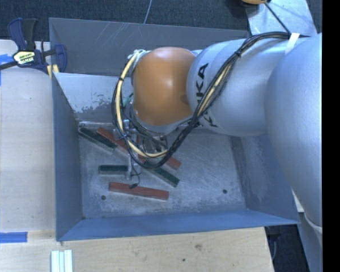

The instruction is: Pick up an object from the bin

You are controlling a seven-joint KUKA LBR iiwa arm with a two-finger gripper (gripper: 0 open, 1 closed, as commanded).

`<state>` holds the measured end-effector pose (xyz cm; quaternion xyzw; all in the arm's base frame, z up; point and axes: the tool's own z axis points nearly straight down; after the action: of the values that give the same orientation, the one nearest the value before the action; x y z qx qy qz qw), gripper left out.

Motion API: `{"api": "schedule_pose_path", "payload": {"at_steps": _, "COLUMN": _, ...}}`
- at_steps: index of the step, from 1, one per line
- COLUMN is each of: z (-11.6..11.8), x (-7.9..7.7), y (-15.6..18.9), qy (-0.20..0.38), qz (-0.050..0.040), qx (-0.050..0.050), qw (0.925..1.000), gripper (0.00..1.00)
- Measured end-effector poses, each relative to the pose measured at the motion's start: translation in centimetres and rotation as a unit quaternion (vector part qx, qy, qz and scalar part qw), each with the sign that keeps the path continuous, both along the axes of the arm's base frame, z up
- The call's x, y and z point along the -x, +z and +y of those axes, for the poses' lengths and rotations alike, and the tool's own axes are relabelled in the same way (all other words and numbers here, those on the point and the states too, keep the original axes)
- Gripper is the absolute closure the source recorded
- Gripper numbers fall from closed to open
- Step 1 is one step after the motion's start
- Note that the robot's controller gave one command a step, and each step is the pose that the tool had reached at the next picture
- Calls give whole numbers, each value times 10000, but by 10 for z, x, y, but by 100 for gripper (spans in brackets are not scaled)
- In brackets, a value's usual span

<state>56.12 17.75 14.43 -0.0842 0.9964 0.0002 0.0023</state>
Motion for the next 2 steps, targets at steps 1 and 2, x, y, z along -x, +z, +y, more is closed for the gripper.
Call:
{"api": "schedule_pose_path", "payload": {"at_steps": 1, "z": -22, "x": 8, "y": -60, "qy": 945, "qz": -7, "qx": 2, "qw": 9955, "gripper": 0}}
{"api": "schedule_pose_path", "payload": {"at_steps": 2, "z": -39, "x": -19, "y": -72, "qy": 948, "qz": -19, "qx": -8, "qw": 9955, "gripper": 100}}
